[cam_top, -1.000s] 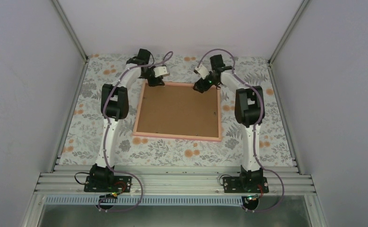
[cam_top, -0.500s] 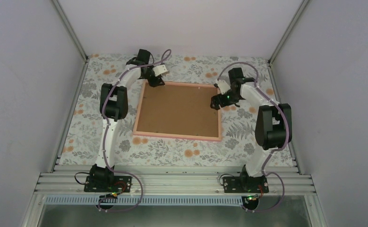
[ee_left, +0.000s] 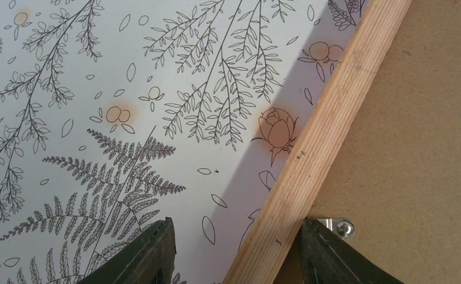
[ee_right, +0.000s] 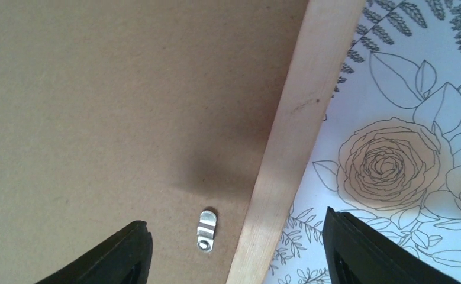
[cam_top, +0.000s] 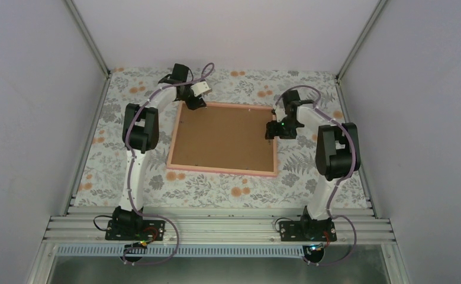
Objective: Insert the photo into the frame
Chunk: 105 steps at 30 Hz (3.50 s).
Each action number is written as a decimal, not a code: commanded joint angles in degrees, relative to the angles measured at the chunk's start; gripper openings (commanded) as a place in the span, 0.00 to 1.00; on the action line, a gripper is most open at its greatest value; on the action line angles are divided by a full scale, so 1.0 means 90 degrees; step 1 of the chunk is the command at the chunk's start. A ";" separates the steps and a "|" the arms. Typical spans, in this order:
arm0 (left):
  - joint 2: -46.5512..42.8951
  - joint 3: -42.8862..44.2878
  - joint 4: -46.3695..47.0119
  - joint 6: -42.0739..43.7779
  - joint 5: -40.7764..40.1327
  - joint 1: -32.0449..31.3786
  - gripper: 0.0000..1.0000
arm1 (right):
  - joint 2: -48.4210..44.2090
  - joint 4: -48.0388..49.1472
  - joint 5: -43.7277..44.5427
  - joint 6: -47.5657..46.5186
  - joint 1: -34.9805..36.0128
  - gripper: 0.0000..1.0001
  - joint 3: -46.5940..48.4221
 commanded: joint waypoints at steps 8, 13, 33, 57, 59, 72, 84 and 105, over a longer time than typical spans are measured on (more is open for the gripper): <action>-0.0036 -0.0466 0.0072 -0.0165 -0.0407 -0.0075 0.54 | 0.0337 0.0224 0.0366 0.0699 0.0089 0.64 -0.0040; -0.0012 -0.0483 0.0105 -0.0131 -0.0460 -0.0088 0.54 | 0.0453 0.0227 0.0408 0.0725 0.0148 0.61 -0.0084; 0.0078 -0.0302 0.0038 -0.0052 -0.0592 -0.0106 0.54 | 0.0335 -0.0026 0.0196 0.0435 0.0122 0.04 -0.0116; 0.0044 -0.0329 0.0081 -0.0071 -0.0602 -0.0128 0.54 | 0.0438 -0.0121 0.0346 0.0516 0.0081 0.07 -0.0331; -0.0008 -0.0341 0.0091 -0.0079 -0.0593 -0.0133 0.54 | 0.0492 -0.0145 0.0353 0.0511 0.0069 0.04 -0.0250; -0.3253 -0.3309 -0.0317 0.1419 0.0603 -0.0257 0.77 | 0.0570 -0.0243 -0.0283 0.0482 -0.0289 0.17 0.0506; -0.5424 -0.7057 0.1066 0.0995 -0.0265 -0.2879 0.71 | -0.0354 0.0071 -0.1922 -0.0679 -0.0904 0.88 0.0172; -0.5095 -0.6200 0.1205 -0.0407 -0.0720 -0.3866 0.02 | -0.0571 0.0476 -0.4675 -0.0546 -0.2359 1.00 -0.1420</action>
